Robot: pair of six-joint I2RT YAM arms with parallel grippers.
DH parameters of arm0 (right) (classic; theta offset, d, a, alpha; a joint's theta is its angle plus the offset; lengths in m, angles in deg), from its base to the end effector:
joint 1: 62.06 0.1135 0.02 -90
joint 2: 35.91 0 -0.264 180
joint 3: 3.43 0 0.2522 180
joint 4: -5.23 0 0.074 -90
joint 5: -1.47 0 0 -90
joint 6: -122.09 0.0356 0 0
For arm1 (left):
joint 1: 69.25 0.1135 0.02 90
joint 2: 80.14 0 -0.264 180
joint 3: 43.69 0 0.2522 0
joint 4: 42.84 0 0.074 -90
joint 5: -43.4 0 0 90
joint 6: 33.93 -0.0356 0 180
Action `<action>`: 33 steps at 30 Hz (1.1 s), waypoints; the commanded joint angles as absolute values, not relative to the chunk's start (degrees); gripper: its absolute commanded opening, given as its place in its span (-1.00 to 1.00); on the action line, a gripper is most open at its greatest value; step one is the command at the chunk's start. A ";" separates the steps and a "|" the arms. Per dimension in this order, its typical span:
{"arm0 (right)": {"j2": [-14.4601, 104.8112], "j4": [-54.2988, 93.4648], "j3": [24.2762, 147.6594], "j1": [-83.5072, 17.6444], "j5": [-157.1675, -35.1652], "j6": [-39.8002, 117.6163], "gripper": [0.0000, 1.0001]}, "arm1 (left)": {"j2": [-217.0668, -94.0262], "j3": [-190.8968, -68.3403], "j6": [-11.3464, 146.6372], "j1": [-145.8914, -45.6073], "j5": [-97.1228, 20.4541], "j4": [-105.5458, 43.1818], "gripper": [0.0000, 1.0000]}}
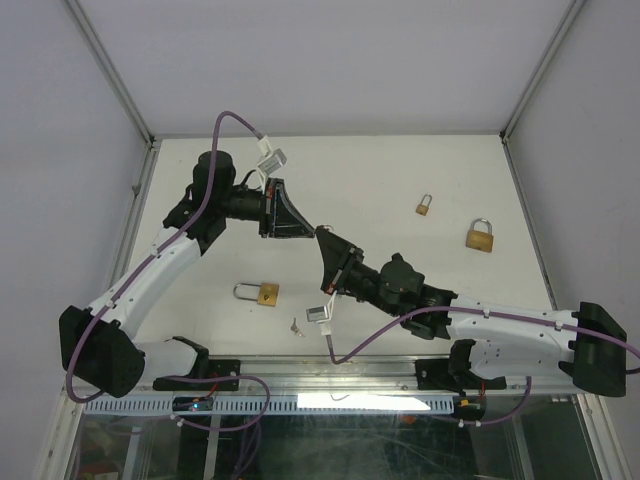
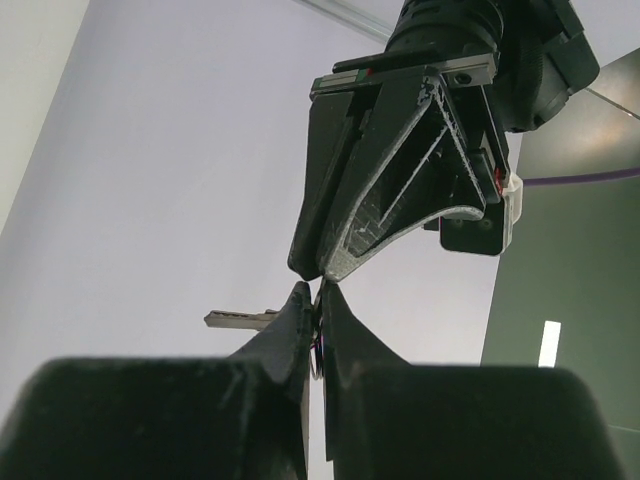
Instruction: Unlock with the key
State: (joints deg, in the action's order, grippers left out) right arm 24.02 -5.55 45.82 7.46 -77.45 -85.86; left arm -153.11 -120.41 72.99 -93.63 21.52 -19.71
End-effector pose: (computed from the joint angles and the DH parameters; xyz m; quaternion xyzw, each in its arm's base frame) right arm 0.0920 0.2266 0.2954 -0.7061 0.0224 -0.3511 0.6145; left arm 0.2384 -0.1443 0.3535 0.3670 0.6536 -0.5965 0.2869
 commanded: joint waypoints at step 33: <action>25.45 -12.21 54.69 -32.13 -147.85 64.88 0.69 | -144.23 -126.74 22.69 -106.46 -8.29 12.44 -1.00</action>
